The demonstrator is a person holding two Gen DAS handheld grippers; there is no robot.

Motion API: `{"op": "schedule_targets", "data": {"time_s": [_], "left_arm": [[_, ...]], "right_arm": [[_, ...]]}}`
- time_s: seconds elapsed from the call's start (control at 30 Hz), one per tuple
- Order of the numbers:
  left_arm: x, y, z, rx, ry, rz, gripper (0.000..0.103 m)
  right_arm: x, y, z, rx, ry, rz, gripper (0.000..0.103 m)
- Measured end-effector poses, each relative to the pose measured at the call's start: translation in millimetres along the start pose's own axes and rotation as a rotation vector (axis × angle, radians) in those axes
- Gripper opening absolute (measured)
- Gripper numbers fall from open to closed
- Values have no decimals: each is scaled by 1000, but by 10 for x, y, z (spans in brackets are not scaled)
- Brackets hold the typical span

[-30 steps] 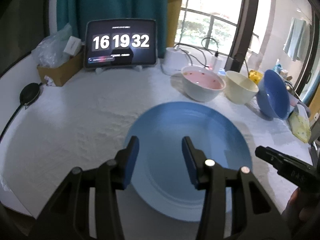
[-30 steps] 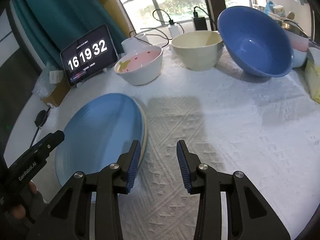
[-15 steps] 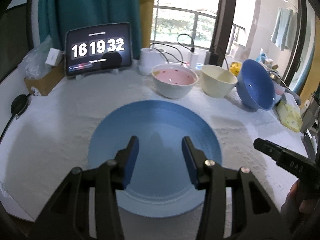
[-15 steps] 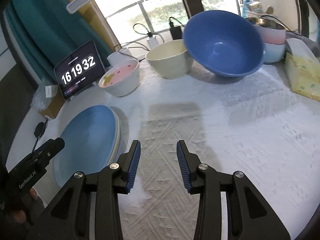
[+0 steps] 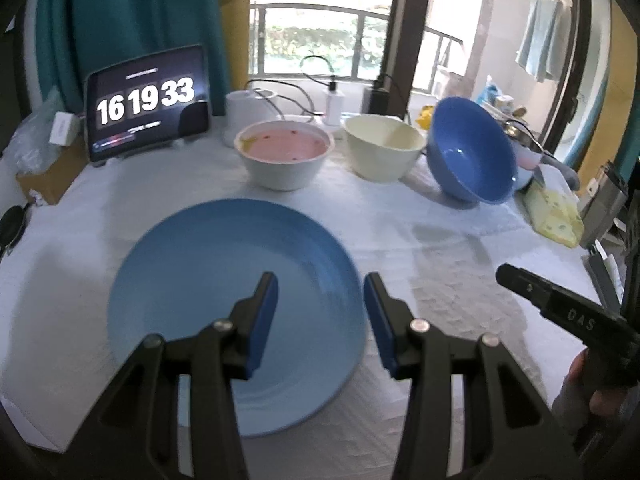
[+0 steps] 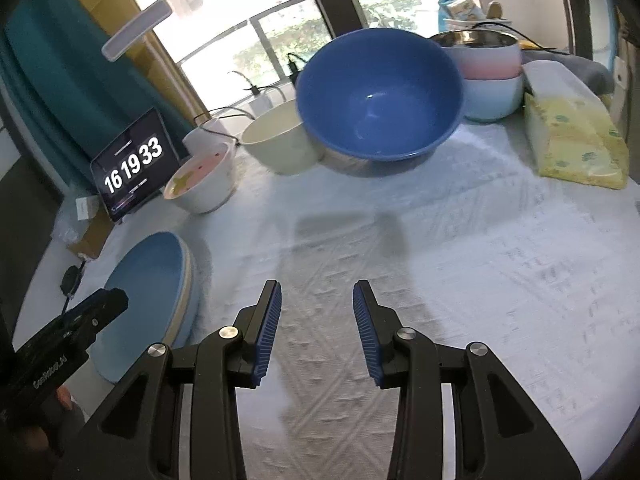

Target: Organize plates and bowls

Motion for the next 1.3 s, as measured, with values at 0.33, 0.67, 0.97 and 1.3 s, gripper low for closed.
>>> {"op": "schedule_targets", "data": {"time_s": [0.33,0.67,0.97,1.3], "left_arm": [[333,-158,113,7,35,56,46],[636,-379,251,29,72,111,46],[822,-524,369,39,116,148,48],[967,-691,506,55,130,155,53]], "right_arm": [[297,-131,-63,31,36,28,40],[461,-265,-71,55,61,32,39],[504,-410,-49,76,70,21,39],[555,-592,-12,101,80,4,39]]}}
Point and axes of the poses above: each gripper's, at about its wrist camera, not at the fingertips, and z roughly the way its jaws point, x to its right, y to its underside, the point moved 4 cm from there along z, roughly the way its jaws point, and after that the axes turned 7 degrees about z, right-handed, at the moved point
